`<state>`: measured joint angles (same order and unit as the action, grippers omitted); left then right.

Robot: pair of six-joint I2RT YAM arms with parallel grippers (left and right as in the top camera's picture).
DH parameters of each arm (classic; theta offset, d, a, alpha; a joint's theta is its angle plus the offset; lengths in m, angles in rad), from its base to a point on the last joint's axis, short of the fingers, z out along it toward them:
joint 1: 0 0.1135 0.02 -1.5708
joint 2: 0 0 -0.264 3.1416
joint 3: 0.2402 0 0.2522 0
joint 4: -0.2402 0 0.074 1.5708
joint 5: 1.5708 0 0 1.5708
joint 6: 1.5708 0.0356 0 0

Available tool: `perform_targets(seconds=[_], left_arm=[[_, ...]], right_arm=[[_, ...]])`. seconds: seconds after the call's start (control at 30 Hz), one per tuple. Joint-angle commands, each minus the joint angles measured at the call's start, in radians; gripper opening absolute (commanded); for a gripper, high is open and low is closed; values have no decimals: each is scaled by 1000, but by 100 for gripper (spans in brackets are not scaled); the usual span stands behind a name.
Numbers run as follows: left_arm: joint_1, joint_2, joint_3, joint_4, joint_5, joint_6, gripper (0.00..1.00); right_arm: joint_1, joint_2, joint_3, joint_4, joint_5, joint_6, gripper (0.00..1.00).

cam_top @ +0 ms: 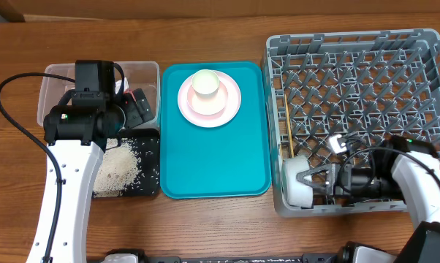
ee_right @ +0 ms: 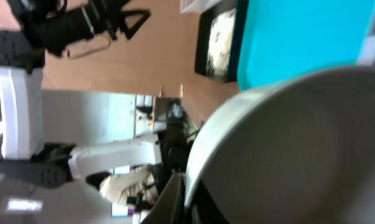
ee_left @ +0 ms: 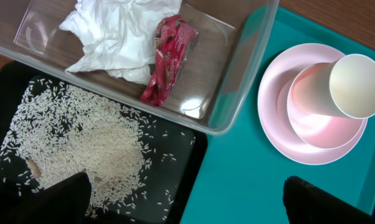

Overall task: Sort waste into correct bins and load items into the dishwasher
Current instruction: 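Tilt the bowl upright and lower it into the rack slots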

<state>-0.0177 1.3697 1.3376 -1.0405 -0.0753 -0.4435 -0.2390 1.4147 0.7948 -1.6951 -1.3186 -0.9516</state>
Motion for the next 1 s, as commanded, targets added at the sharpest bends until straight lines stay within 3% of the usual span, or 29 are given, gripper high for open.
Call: perform_targets(seconds=[0.0,0.53,0.73,0.97], left_arm=[[4,-1,14,1,-3,2,100],[4,-1,14,1,-3,2,100],[4,-1,14,1,-3,2,100],[4,-1,14,1,-3,2,100]], right_arm=[[40,1,-9,13,-82,-70,4],[-44,1,-9,70,45,-66,5],[-105,1,-9,70,95,-66,18],[-202,1,6,69,105,-17,53]])
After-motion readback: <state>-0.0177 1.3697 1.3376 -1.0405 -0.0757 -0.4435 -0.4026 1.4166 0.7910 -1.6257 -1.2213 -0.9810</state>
